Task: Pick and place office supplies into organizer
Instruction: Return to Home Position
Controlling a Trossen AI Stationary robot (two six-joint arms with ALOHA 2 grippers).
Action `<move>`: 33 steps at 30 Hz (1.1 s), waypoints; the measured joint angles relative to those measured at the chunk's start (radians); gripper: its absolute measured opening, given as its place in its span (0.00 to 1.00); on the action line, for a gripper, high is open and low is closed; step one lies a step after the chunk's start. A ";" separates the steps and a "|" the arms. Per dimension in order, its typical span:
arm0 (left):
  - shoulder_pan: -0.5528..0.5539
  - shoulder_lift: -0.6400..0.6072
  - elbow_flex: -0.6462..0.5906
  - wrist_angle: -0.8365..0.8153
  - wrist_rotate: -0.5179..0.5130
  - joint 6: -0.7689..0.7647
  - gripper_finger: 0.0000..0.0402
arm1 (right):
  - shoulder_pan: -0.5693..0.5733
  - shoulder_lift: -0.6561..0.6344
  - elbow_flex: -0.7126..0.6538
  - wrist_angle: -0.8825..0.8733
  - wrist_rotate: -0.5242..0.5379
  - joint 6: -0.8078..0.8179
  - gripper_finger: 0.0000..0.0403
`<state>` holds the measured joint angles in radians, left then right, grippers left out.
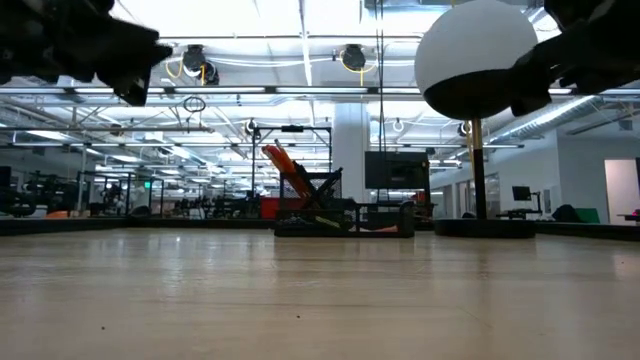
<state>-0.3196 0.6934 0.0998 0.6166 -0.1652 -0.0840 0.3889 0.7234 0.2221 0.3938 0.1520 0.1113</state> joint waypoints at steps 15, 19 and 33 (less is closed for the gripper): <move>0.168 -0.324 0.000 -0.300 0.199 -0.047 0.28 | -0.001 -0.332 -0.049 -0.175 -0.049 -0.071 0.58; 0.212 -0.414 0.000 -0.431 0.200 -0.076 0.28 | -0.002 -0.416 -0.049 -0.277 -0.047 -0.057 0.59; 0.271 -0.597 0.000 -0.648 0.209 -0.033 0.28 | -0.014 -0.724 -0.183 -0.374 0.052 -0.064 0.58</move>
<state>-0.0482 0.0959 0.0994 -0.0313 0.0440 -0.1173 0.3751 -0.0001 0.0394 0.0199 0.2037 0.0471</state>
